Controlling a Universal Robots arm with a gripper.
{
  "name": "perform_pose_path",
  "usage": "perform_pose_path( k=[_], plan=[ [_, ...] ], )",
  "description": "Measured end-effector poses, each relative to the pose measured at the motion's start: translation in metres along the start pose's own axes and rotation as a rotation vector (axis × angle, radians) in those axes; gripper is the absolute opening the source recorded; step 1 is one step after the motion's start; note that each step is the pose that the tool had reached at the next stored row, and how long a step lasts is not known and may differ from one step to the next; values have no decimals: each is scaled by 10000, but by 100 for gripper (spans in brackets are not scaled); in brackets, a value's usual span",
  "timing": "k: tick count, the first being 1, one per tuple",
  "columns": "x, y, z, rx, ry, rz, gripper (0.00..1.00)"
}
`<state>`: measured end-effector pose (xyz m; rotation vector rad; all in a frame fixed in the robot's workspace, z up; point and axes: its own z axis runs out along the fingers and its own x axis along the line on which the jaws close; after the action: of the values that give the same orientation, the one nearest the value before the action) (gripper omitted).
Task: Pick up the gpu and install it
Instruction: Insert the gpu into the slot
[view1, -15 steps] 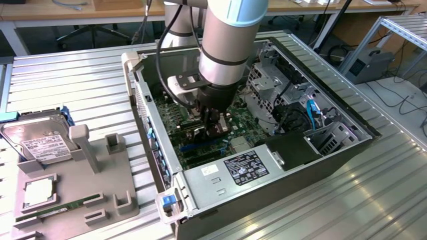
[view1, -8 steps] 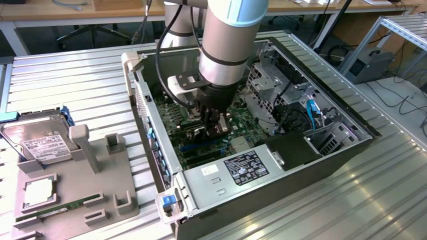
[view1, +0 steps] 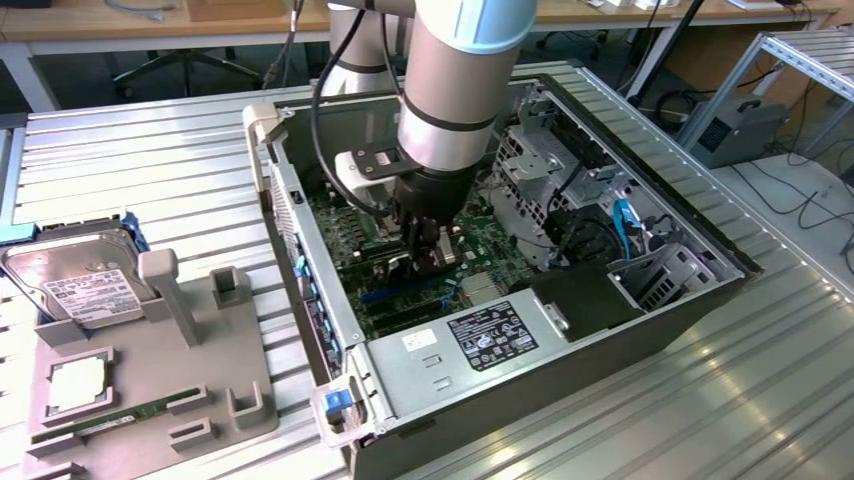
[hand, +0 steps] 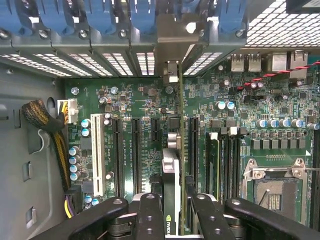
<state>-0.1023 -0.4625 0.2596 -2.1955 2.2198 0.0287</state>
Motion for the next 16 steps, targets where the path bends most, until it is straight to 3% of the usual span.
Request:
perform_pose_path(
  k=[16],
  plan=[
    [1,0,36,-2,0,-82,27]
  ],
)
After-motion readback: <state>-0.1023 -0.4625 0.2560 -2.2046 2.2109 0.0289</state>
